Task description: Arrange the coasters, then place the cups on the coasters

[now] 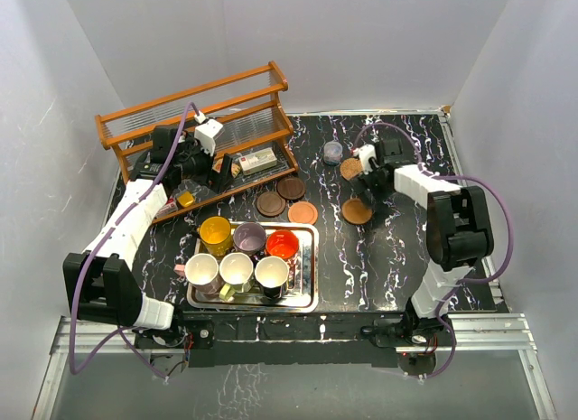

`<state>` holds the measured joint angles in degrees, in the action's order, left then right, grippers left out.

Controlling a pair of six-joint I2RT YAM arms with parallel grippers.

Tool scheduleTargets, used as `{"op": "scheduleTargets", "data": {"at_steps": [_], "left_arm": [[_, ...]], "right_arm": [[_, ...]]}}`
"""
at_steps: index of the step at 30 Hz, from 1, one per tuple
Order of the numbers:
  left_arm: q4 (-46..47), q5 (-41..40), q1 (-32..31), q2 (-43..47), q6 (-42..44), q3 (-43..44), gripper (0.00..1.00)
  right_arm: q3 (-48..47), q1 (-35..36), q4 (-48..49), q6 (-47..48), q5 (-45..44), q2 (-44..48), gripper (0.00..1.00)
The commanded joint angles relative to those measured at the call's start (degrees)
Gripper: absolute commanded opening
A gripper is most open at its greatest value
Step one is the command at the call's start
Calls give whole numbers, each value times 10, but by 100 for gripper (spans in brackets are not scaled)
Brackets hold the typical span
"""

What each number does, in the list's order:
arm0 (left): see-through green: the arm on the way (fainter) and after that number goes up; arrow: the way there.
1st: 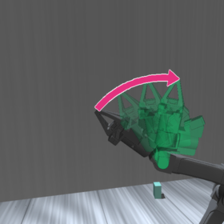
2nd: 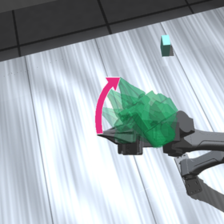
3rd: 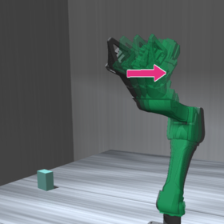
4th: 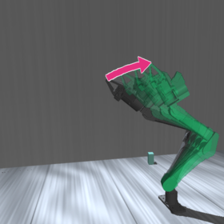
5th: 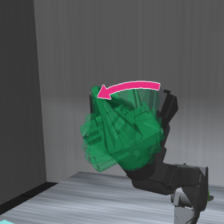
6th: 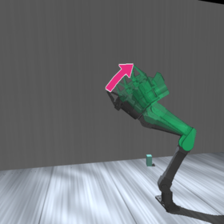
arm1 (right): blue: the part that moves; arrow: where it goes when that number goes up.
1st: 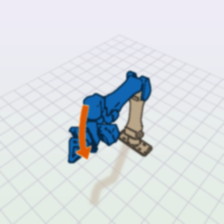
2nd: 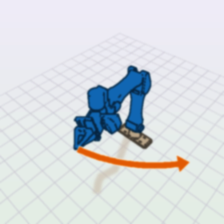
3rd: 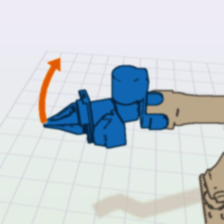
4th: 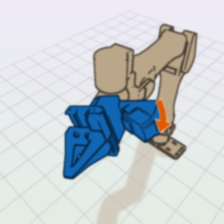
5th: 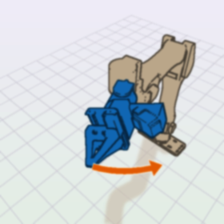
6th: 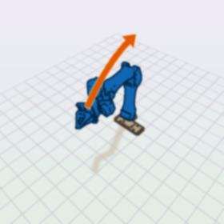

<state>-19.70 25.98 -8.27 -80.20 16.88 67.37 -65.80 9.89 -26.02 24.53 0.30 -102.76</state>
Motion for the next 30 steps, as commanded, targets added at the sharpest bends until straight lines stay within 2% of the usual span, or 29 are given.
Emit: {"op": "scheduleTargets", "data": {"at_steps": [1,7,13,23,30], "left_arm": [[4,13,-2,11,-3,-7,99],[3,14,-2,13,-3,-8,99],[1,17,-2,11,-4,-5,99],[-1,17,-2,11,1,-7,99],[-2,16,-2,13,3,-8,99]], "right_arm": [[17,-66,-22,35,-61,-6,90],[-3,-131,10,37,-82,-32,90],[-30,-153,25,35,-94,-63,90],[-60,-156,25,32,-91,-88,90],[-94,-156,-11,29,-67,-73,90]]}}
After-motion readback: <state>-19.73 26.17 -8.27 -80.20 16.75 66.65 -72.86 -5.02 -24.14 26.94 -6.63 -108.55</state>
